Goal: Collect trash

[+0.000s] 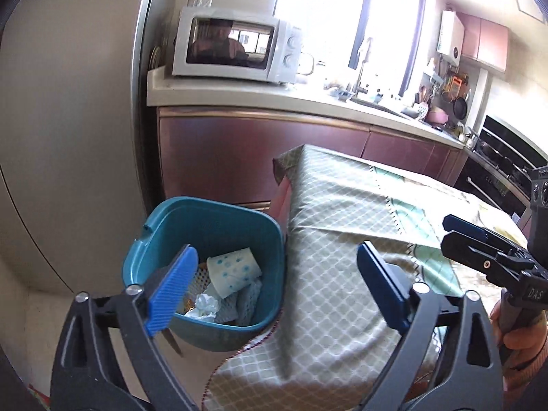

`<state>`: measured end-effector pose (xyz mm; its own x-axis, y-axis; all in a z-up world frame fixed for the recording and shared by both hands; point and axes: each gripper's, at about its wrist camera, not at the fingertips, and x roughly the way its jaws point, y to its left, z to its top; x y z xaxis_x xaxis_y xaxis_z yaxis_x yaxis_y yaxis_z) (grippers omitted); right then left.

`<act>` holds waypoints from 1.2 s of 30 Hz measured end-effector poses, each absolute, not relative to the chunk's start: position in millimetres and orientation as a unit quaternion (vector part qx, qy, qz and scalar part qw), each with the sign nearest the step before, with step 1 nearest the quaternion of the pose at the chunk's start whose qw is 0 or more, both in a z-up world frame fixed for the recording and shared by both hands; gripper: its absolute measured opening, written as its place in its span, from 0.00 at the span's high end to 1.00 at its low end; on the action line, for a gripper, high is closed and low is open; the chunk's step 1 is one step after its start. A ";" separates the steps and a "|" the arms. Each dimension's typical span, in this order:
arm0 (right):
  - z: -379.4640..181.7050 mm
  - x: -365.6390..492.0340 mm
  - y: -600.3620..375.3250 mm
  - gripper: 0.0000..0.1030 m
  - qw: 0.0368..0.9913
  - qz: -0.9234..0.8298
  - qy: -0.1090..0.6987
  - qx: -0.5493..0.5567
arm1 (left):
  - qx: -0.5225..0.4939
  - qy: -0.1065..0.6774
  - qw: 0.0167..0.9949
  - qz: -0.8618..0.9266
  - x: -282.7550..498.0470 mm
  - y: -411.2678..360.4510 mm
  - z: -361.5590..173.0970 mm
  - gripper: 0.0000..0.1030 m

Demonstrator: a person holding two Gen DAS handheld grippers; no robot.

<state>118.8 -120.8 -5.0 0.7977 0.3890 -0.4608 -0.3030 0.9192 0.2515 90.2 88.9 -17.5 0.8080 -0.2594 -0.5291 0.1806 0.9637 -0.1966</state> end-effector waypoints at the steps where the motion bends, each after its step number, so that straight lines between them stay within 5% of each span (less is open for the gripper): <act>1: -3.7 112.1 -125.5 0.11 0.949 0.168 0.252 0.082 | -0.069 0.280 0.950 -0.116 86.3 86.8 -15.0 0.07; 36: 0.7 0.2 -187.9 0.06 0.990 -0.035 0.129 0.051 | -0.014 0.160 0.984 -0.079 10.3 31.4 23.0 0.05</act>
